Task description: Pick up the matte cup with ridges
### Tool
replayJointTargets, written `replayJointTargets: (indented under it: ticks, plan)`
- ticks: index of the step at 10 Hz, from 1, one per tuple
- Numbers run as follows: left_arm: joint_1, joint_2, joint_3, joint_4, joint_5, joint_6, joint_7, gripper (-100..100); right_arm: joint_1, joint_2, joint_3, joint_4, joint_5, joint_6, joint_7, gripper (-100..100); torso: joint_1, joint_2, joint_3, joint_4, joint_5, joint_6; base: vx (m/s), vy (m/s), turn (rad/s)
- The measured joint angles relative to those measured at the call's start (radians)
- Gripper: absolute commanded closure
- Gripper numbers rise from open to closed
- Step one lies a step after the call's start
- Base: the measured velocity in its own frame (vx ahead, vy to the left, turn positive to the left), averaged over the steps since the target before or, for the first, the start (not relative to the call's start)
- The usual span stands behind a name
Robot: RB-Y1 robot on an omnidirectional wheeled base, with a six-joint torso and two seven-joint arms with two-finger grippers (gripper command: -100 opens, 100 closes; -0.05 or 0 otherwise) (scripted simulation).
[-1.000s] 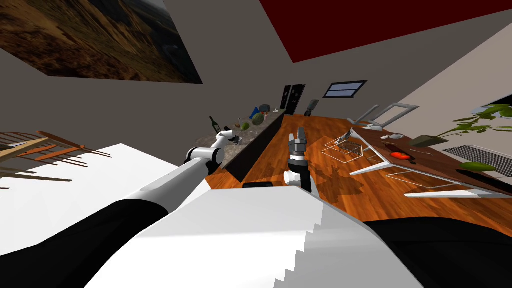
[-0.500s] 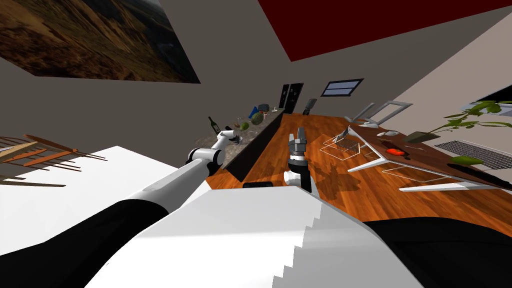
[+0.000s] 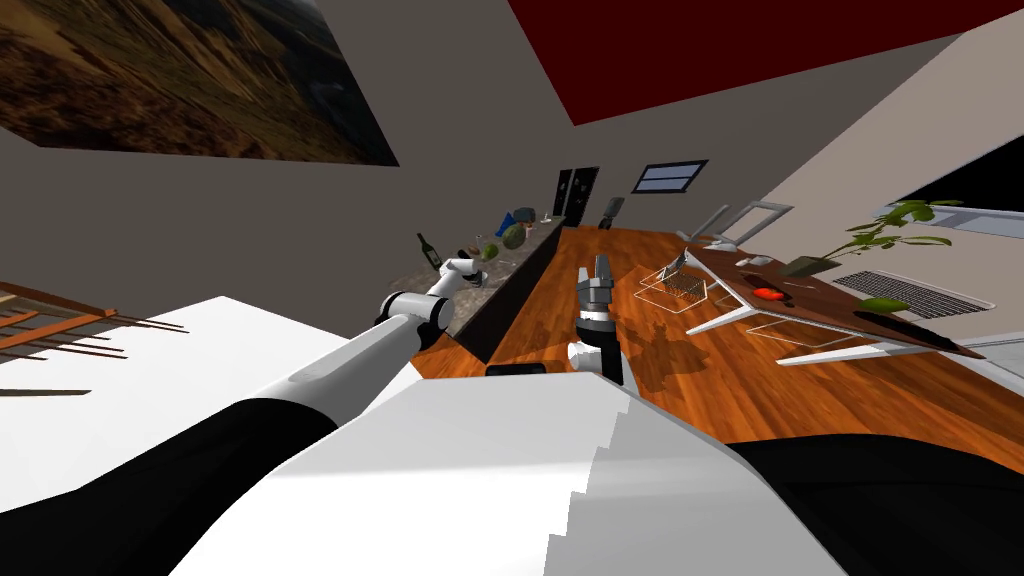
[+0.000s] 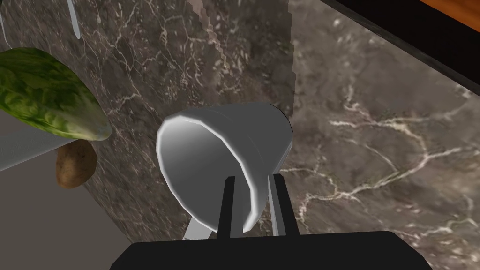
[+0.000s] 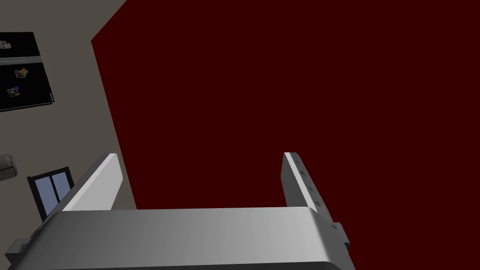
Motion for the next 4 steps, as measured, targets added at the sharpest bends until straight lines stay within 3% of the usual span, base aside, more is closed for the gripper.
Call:
replayJointTargets:
  ticks: [3,4]
  plan:
    - [-0.006,-0.016,-0.036,-0.021,-0.019,0.02,0.072,100,0.0,0.0,0.0,0.0,0.0,0.0,0.0,0,0.001,0.0,0.0,0.0,0.0,0.001,-0.031,0.078,-0.074]
    - [-0.006,-0.017,-0.038,-0.024,-0.02,0.022,0.079,0,0.0,0.0,0.0,0.0,0.0,0.0,0.0,0,-0.002,-0.001,0.0,0.0,0.0,0.0,-0.003,0.007,0.004]
